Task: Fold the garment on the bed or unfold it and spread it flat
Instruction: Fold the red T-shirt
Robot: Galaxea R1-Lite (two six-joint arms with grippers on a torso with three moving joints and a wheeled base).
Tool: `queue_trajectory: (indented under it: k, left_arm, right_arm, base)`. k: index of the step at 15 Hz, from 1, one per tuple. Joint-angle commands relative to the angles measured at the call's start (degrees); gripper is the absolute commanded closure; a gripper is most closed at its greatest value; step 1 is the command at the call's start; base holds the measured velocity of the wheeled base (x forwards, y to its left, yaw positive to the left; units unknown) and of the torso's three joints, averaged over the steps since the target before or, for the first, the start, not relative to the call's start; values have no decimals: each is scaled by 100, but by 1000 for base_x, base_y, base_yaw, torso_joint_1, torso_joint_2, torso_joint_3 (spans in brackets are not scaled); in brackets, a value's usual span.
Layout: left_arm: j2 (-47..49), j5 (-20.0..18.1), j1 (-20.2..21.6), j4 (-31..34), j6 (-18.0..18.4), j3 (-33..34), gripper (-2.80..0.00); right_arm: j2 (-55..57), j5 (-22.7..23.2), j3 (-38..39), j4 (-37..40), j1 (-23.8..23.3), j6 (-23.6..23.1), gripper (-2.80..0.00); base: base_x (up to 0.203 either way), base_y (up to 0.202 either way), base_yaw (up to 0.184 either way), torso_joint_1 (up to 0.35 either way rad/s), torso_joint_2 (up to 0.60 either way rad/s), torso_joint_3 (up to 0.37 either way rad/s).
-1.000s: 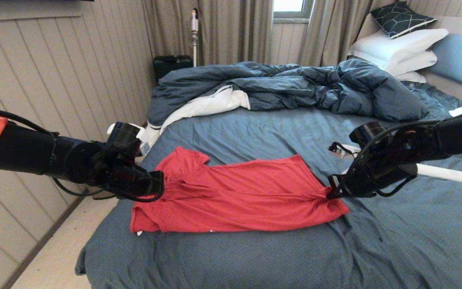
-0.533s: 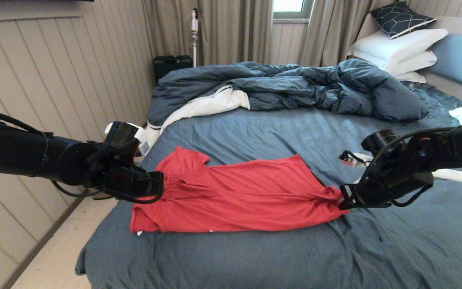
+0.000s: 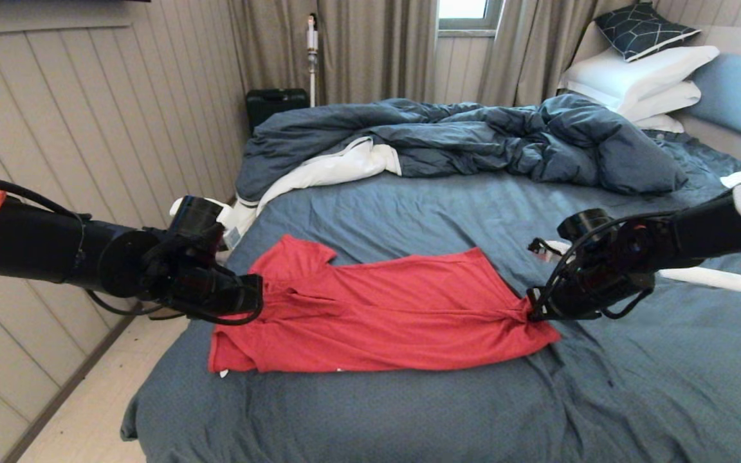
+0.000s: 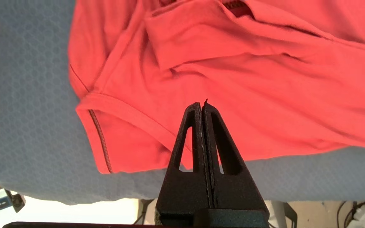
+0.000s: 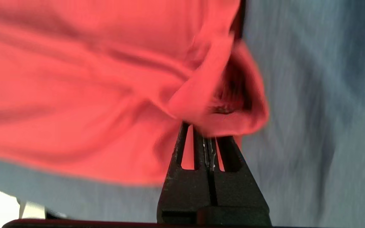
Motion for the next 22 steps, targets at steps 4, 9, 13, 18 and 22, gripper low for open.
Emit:
queue_trajectory:
  k: [4,9,13,18,22]
  left_arm:
    - [101,0,1,-5,-14,-25,0]
    - [154,44,1,-225,-31,28,0]
    - [145,44,1,-230,-49,28,0]
    - [12,52,1,-223,-165,98,0]
    - [-228,26,-11,-221,-237,305,0]
  right_arm:
    - [637,-238,-897,-3,60,124,0]
    - [1278,-490,-2026,0,167,665,0]
    - [1138,-529,-2243,-9,207,1063,0]
    - [-73,-421,-1436,-21,197,1100,0]
    - [-938,-215,-26,-20,-43,806,-280]
  base:
    - [0,0,0,0,0,0]
    - [0,0,0,0,0,0]
    - [0,0,0,0,0,0]
    - [0,0,0,0,0,0]
    - [0,0,0,0,0,0]
